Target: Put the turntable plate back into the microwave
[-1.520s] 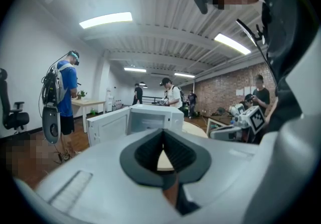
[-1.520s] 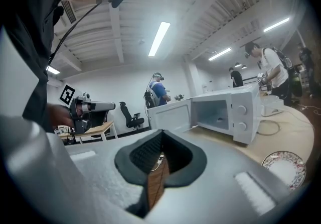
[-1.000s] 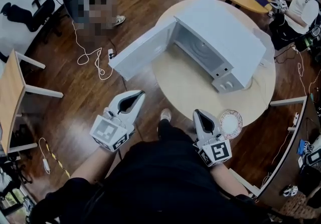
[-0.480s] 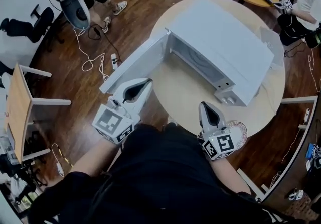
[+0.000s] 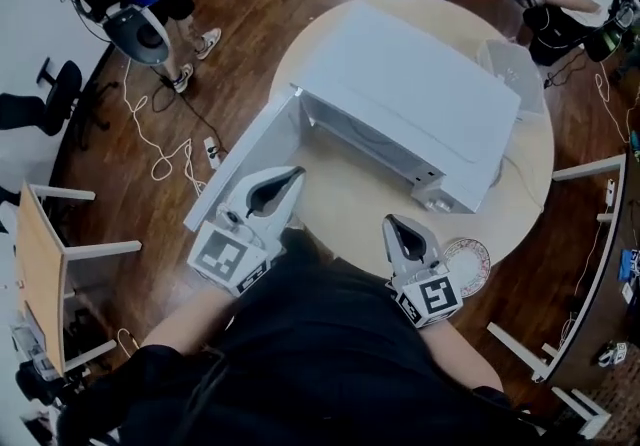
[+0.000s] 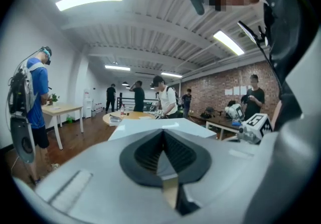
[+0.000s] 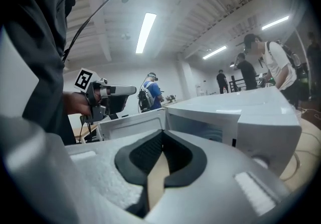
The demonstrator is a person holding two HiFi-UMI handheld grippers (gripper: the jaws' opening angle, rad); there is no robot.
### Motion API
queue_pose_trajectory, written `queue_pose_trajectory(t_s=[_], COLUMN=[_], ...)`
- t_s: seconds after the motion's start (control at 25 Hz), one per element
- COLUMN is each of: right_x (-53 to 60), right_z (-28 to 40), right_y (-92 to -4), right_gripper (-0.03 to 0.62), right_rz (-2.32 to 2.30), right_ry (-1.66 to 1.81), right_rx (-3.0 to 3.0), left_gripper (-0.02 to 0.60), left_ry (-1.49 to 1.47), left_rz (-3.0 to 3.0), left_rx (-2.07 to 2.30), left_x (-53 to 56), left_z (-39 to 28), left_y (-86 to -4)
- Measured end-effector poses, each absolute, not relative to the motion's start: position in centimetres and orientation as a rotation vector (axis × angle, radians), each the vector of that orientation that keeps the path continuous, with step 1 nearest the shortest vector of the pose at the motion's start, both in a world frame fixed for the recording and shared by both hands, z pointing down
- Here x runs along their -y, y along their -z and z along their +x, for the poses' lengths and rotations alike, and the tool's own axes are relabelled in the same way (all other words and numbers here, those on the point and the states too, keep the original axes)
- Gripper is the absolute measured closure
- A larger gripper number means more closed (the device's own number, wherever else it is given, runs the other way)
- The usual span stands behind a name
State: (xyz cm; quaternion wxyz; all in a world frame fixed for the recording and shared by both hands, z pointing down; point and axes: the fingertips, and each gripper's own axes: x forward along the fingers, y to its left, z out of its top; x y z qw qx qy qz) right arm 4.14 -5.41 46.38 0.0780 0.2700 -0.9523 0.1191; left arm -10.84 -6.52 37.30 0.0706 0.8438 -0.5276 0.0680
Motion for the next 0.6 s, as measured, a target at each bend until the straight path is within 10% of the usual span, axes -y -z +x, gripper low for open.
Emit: queue_pose_trajectory(t_s=[0.6], right_x=[6.1], right_z=[3.6], right_y=[-44.4], right_gripper=[0.592], right_rz=[1.365], right_ry=[-0.219], right_rx=[2.669], left_gripper=[0.577], left_ry=[-0.161], left_rz=[2.838], left_rx=[1.064], left_x=[11.6], left_z=[-9.7], left_y=[-36.1])
